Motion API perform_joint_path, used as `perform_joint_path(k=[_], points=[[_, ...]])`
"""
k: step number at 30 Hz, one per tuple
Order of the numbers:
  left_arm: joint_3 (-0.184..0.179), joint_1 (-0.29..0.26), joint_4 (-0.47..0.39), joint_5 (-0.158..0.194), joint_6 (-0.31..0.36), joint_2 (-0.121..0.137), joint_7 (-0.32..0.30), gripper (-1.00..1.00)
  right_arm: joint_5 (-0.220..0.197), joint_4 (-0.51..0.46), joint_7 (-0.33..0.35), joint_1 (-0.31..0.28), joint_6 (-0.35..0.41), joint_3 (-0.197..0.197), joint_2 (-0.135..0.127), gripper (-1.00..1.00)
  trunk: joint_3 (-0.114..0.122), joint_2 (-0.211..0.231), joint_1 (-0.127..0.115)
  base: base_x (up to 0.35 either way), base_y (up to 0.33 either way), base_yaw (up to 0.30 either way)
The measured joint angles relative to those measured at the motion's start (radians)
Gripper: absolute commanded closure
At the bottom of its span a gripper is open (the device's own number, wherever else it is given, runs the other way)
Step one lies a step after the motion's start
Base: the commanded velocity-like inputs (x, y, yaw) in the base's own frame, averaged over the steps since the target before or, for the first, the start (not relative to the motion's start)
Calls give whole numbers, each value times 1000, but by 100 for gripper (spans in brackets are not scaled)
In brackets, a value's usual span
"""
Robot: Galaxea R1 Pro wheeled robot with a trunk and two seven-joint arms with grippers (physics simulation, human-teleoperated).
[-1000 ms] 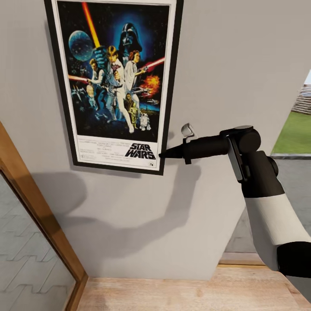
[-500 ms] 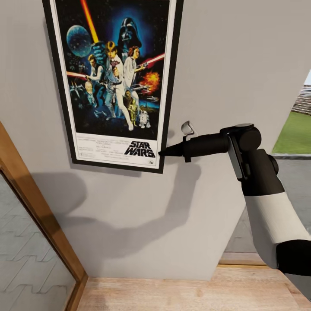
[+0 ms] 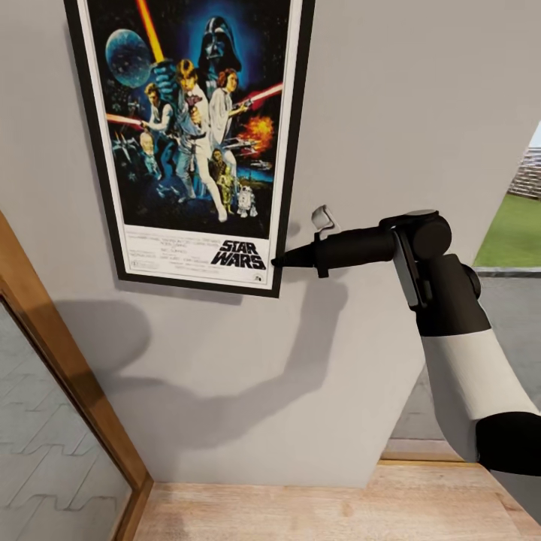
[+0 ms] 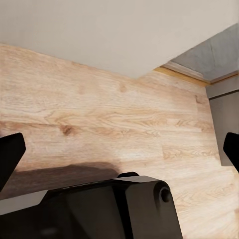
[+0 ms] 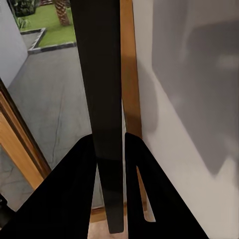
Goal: Pick up the poster from the kitchen countertop and hang it on one of the wall nails in the kitchen.
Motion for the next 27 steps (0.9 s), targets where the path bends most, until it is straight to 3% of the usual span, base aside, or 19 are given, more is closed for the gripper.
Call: perform_joint_path(k=[27], points=[[0, 0, 0, 0, 0, 0, 0, -100, 0, 0, 0, -1, 0, 0, 1, 100, 0, 0, 0, 0, 0, 0]])
